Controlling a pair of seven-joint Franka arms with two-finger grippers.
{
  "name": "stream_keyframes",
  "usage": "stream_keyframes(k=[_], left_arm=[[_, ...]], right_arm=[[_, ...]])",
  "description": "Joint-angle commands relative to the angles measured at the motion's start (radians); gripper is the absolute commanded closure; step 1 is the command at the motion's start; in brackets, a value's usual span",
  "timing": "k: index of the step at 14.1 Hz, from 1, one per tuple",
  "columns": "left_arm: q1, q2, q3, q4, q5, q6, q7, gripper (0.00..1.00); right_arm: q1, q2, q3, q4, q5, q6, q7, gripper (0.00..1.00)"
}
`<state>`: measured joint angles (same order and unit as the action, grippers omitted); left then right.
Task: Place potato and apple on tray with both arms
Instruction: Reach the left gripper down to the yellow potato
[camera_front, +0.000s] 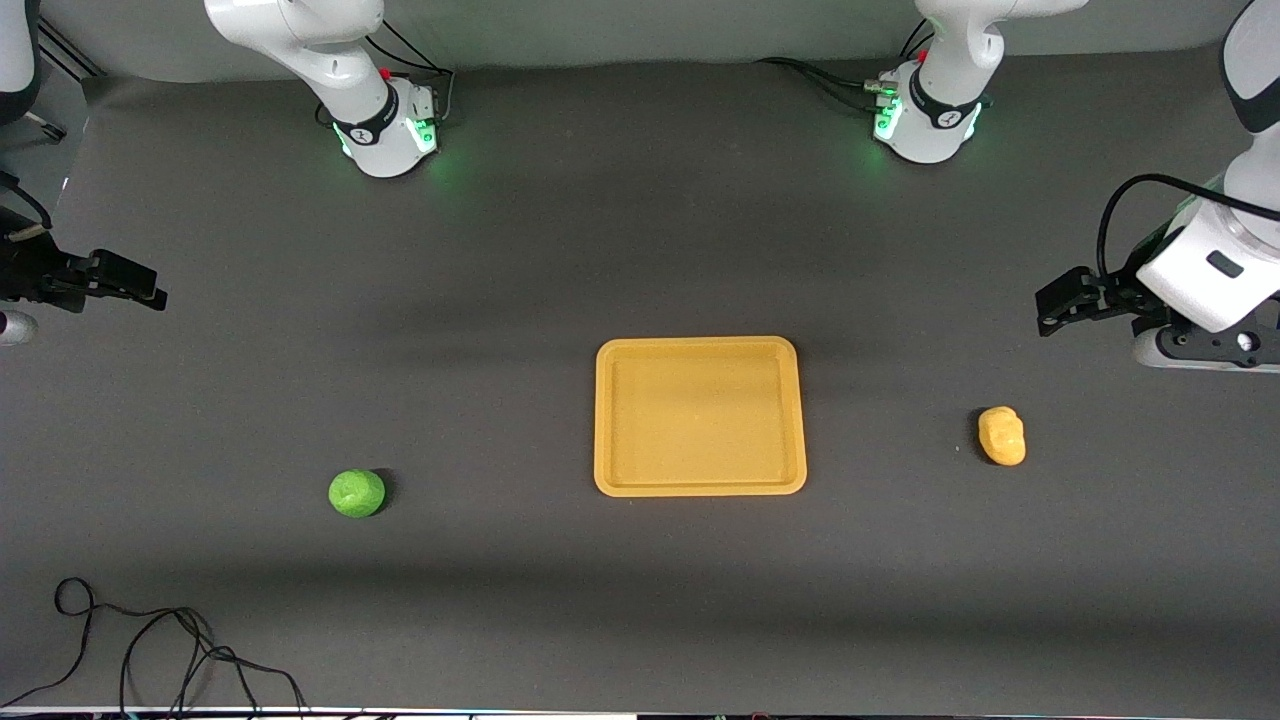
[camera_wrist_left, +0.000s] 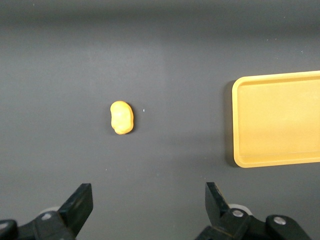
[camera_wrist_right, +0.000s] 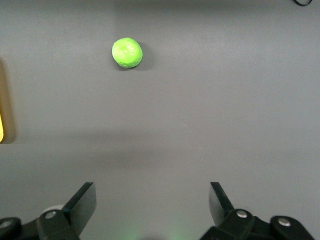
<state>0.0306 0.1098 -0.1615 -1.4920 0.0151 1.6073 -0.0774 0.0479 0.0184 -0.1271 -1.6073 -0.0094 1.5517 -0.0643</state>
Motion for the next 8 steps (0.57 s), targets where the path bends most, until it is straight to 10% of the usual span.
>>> stream_keyframes(k=[1, 8], left_arm=[[0.026, -0.009, 0.002, -0.027, -0.018, 0.006, 0.007, 0.00], [0.115, 0.027, 0.002, -0.333, -0.063, 0.388, 0.076, 0.00]], right_arm=[[-0.008, 0.012, 0.009, 0.018, 0.002, -0.001, 0.021, 0.00], [-0.008, 0.015, 0.009, 0.018, 0.005, 0.002, 0.012, 0.00]])
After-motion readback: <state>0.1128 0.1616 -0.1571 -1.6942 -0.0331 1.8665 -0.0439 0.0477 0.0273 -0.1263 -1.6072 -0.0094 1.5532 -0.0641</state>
